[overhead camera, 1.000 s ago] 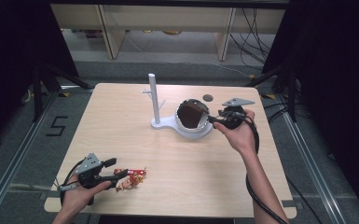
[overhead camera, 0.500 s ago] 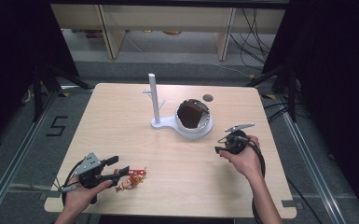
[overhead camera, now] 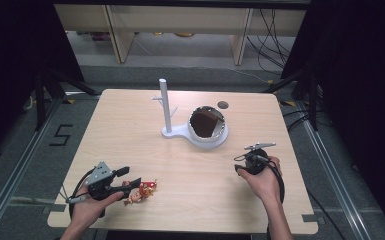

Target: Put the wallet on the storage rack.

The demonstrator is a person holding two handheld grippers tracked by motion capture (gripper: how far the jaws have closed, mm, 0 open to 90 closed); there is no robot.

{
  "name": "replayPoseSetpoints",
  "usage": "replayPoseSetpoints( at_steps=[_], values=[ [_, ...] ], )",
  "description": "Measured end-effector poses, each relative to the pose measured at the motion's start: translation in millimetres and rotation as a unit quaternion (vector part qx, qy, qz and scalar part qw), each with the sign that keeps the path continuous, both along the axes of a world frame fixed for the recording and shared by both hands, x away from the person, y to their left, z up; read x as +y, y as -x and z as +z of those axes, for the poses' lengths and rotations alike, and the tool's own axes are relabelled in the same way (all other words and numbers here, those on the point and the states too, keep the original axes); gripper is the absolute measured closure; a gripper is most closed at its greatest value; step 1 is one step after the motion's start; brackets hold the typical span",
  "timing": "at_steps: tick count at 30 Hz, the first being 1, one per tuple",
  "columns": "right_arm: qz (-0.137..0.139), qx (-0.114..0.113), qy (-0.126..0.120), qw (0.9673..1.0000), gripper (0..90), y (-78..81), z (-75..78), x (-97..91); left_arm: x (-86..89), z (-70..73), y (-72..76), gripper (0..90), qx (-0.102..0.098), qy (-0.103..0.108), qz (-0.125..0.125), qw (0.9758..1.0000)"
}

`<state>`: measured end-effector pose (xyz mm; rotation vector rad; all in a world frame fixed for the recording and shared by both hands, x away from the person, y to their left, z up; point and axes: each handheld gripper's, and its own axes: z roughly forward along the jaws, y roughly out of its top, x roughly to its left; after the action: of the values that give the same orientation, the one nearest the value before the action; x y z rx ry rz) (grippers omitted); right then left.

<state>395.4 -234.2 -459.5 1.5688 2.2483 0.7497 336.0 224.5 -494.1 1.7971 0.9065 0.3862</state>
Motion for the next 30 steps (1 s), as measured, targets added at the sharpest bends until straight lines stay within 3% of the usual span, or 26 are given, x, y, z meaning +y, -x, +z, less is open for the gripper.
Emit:
replayPoseSetpoints(
  at_steps=[3,4,8,12,13,14,16,17,20,22,23,25,26,27,28,30],
  values=[
    [-0.010,0.008,-0.012,0.9999,54.4,3.0,0.8,-2.8,-2.6,6.4,-0.4,33.3,0.008,-0.012,-0.012,0.9998],
    [-0.015,0.013,-0.001,0.9998,54.2,4.1,2.3,-2.8,-3.3,8.6,-0.8,33.6,0.013,-0.017,-0.018,0.9996],
    [-0.026,0.018,-0.009,0.9995,54.1,9.3,5.6,-3.6,-7.4,18.8,-4.9,35.0,0.034,-0.047,-0.041,0.9975],
    [-0.014,0.018,-0.005,0.9997,53.0,9.7,6.0,-5.0,-13.1,28.9,-11.2,36.4,0.065,-0.084,-0.075,0.9915],
    [-0.016,0.021,-0.016,0.9995,52.8,10.2,5.4,-3.7,-13.9,31.9,-12.9,36.4,0.069,-0.107,-0.090,0.9878],
    [-0.009,0.014,-0.005,0.9998,52.6,11.1,3.8,-4.1,-16.6,33.4,-13.8,36.5,0.074,-0.109,-0.098,0.9864],
    [-0.004,0.025,-0.020,0.9995,52.2,10.7,-0.7,-2.7,-20.9,36.7,-16.9,36.6,0.093,-0.125,-0.116,0.9809],
    [-0.008,0.027,-0.014,0.9995,52.1,10.5,-2.6,-2.4,-21.8,39.0,-19.5,36.9,0.098,-0.143,-0.130,0.9763],
    [-0.008,0.034,-0.019,0.9992,51.7,10.5,-4.0,-3.4,-29.4,41.1,-26.5,37.5,0.112,-0.167,-0.145,0.9687],
    [-0.003,0.029,-0.021,0.9993,51.4,9.4,-5.0,-5.1,-32.4,41.9,-33.3,38.3,0.121,-0.211,-0.172,0.9546],
    [-0.006,0.026,-0.012,0.9996,51.2,9.6,-4.7,-5.5,-35.7,40.8,-35.4,38.8,0.124,-0.222,-0.178,0.9506],
    [-0.010,0.037,-0.019,0.9991,50.9,11.8,-3.6,-4.2,-42.9,38.3,-38.3,39.7,0.132,-0.234,-0.191,0.9440],
    [-0.004,0.026,-0.017,0.9995,50.7,11.3,-4.9,-4.5,-46.4,37.4,-38.7,40.0,0.138,-0.238,-0.196,0.9414],
    [-0.007,0.039,-0.020,0.9990,50.6,12.3,-4.4,-3.6,-50.0,35.9,-38.8,40.3,0.139,-0.237,-0.197,0.9410],
    [-0.004,0.033,-0.018,0.9993,50.5,11.7,-6.3,-3.7,-52.9,35.1,-39.1,40.7,0.143,-0.242,-0.200,0.9386],
    [-0.007,0.041,-0.019,0.9990,50.3,11.8,-6.9,-2.2,-57.6,32.6,-38.6,41.3,0.151,-0.241,-0.203,0.9371]
  ],
)
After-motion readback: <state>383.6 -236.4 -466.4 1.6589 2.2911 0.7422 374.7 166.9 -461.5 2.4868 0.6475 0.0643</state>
